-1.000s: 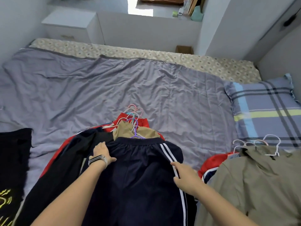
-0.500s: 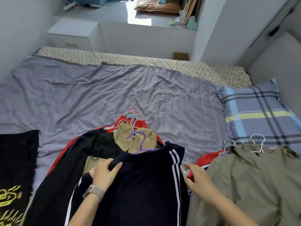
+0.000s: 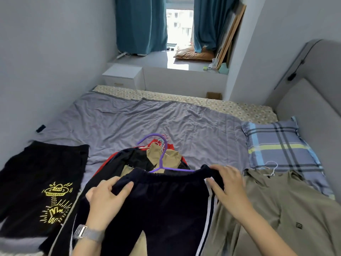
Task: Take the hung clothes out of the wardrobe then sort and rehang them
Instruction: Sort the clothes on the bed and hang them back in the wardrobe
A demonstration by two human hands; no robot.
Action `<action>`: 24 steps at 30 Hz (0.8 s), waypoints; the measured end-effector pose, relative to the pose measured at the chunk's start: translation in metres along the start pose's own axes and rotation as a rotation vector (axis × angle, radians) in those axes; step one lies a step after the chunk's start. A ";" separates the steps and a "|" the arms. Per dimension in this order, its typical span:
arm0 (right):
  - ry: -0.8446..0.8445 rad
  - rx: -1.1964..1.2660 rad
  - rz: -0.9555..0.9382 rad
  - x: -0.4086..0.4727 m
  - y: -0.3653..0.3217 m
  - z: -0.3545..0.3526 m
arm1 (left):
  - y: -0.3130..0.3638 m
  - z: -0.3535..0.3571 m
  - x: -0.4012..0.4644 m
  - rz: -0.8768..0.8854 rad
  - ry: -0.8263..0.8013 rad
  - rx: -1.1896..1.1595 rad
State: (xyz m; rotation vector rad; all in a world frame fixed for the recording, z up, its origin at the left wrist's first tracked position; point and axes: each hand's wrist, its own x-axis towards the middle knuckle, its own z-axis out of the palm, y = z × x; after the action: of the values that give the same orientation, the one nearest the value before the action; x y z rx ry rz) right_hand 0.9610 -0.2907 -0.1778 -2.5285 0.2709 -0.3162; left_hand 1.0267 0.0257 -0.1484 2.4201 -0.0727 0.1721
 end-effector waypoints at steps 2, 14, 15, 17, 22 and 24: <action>-0.034 0.032 -0.054 -0.021 -0.012 -0.023 | 0.009 -0.022 -0.036 -0.023 0.053 -0.001; -0.391 0.078 -0.331 -0.150 -0.076 -0.071 | 0.027 -0.103 -0.240 -0.213 0.347 0.105; -0.445 0.110 -0.383 -0.158 -0.090 -0.074 | 0.029 -0.116 -0.251 -0.213 0.377 0.128; -0.506 0.159 -0.474 -0.170 -0.122 -0.075 | 0.025 -0.147 -0.270 -0.208 0.447 0.167; -0.521 0.314 -0.509 -0.192 -0.214 -0.051 | -0.019 -0.232 -0.307 -0.215 0.531 0.154; -0.544 0.329 -0.529 -0.199 -0.252 -0.033 | -0.045 -0.260 -0.322 -0.282 0.605 0.126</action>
State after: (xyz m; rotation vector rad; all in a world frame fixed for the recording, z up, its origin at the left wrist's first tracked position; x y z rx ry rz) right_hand 0.7932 -0.0504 -0.0419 -2.2106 -0.6163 0.1310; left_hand 0.6850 0.2325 -0.0296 2.3656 0.5616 0.7829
